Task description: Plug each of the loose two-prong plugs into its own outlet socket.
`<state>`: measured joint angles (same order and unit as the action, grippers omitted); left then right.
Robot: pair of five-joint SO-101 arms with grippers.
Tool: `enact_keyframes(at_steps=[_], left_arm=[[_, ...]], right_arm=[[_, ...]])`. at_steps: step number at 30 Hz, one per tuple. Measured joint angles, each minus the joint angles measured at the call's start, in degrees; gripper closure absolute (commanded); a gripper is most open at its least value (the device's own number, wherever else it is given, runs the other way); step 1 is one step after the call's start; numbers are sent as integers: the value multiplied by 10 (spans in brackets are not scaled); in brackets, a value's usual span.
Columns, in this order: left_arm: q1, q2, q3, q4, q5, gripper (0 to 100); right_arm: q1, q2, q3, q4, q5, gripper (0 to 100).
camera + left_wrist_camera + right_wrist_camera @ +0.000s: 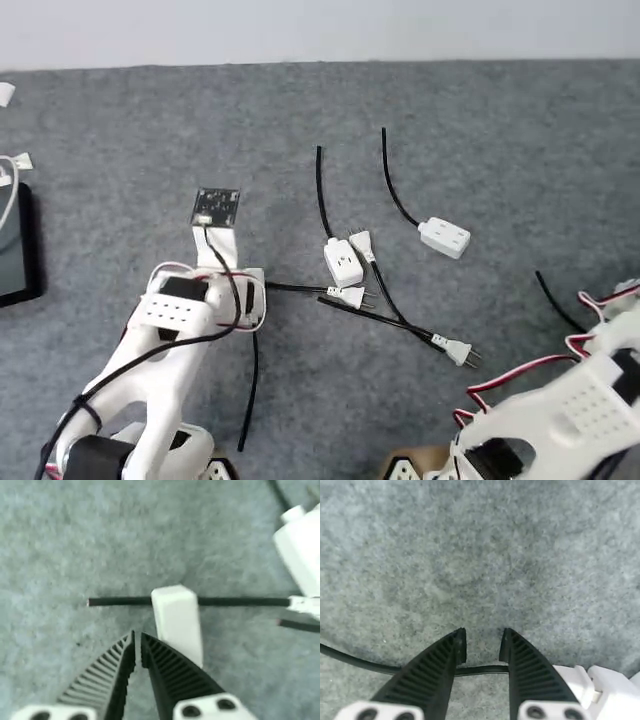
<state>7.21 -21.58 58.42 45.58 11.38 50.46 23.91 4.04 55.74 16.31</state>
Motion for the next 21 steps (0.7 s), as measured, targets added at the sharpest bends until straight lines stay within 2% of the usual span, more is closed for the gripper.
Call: enact_keyframes(at_steps=[5, 11, 16, 19, 21], left_arm=[[-4, 0, -2, -15, 0, 988], [-2, 0, -109, 61, -2, 988], [77, 0, -126, 81, -2, 988], [130, 0, -122, 76, 33, 988], [141, 0, -107, 56, 60, 988]], right_arm=[[0, 0, 0, 0, 0, 883], [-2, 0, 0, 0, 0, 883], [-2, 0, 0, 0, 0, 883], [-2, 0, 0, 0, 0, 883], [-2, 0, 0, 0, 0, 883]])
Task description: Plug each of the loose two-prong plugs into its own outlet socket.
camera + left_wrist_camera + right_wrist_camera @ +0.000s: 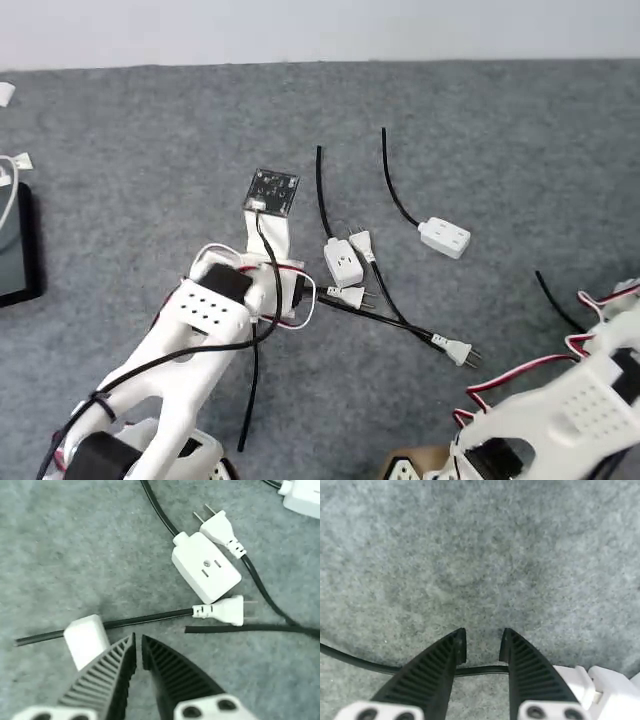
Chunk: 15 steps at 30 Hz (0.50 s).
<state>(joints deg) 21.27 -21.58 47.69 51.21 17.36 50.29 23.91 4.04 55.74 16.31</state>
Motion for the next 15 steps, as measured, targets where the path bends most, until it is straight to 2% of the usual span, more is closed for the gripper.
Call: enact_keyframes(at_steps=[3, 7, 15], left_arm=[[-2, 0, 31, -46, 36, 988], [-37, 0, 76, -96, 61, 988], [-79, -1, 109, -113, 62, 988]], right_arm=[[0, 0, 0, 0, 0, 883], [0, 0, 0, 0, 0, 883], [0, 0, 0, 0, 0, 883]])
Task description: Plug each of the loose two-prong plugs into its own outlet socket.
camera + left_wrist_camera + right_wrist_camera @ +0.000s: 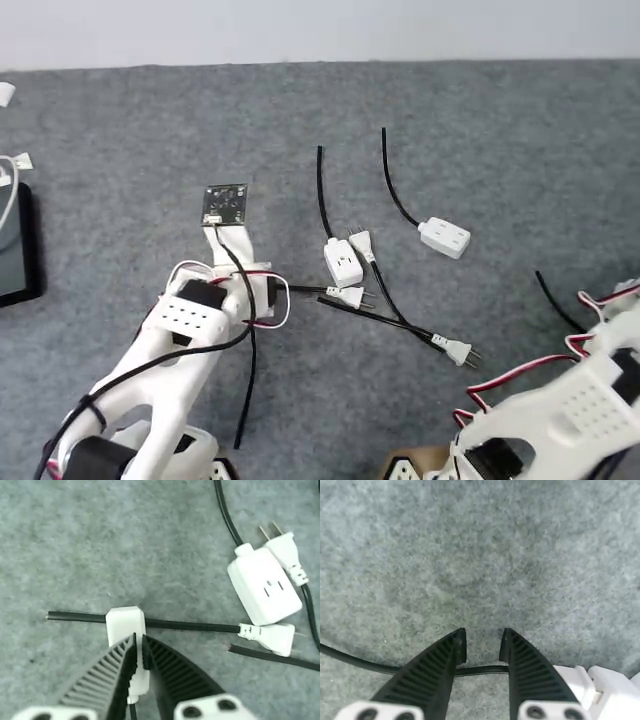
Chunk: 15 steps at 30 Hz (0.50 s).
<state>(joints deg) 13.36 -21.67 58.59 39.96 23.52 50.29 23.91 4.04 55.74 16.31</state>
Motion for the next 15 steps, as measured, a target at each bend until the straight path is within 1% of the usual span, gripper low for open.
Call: enact_keyframes(at_steps=[5, 9, 15], left_arm=[[-40, -7, 4, -6, -2, 988], [-76, -9, 28, -17, -30, 988], [-107, -11, 47, -20, -60, 988]], right_arm=[[0, 0, 0, 0, 0, 883], [0, 0, 0, 0, 0, 883], [0, 0, 0, 0, 0, 883]])
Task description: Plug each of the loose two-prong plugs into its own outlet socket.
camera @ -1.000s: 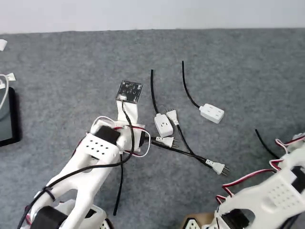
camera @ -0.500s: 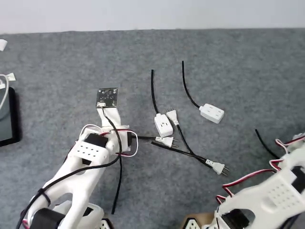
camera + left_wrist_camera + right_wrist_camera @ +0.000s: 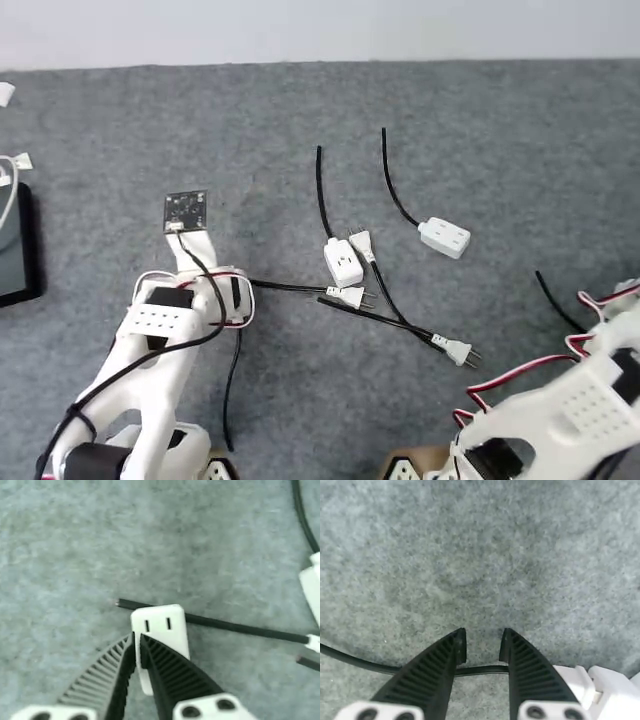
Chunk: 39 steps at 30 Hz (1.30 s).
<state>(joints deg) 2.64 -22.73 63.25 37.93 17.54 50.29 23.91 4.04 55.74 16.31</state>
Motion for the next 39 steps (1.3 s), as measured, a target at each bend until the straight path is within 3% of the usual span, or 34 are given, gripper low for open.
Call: enact_keyframes(at_steps=[9, 20, 25, 31, 37, 39], left_arm=[[-36, 0, -53, 10, -3, 985], [-4, 0, -224, 222, -5, 984], [2, -26, -196, 224, -5, 984], [3, -164, -73, 190, -7, 976], [2, -193, 0, 145, -7, 754], [1, -173, 4, 135, -7, 739]], right_arm=[[-25, 0, -2, 14, 0, 887], [-148, -149, -18, 160, 0, 887], [-232, -279, 45, 228, 56, 887], [-319, -409, 195, 233, 124, 887], [-391, -418, 299, 215, 215, 887], [-409, -399, 302, 214, 227, 887]])
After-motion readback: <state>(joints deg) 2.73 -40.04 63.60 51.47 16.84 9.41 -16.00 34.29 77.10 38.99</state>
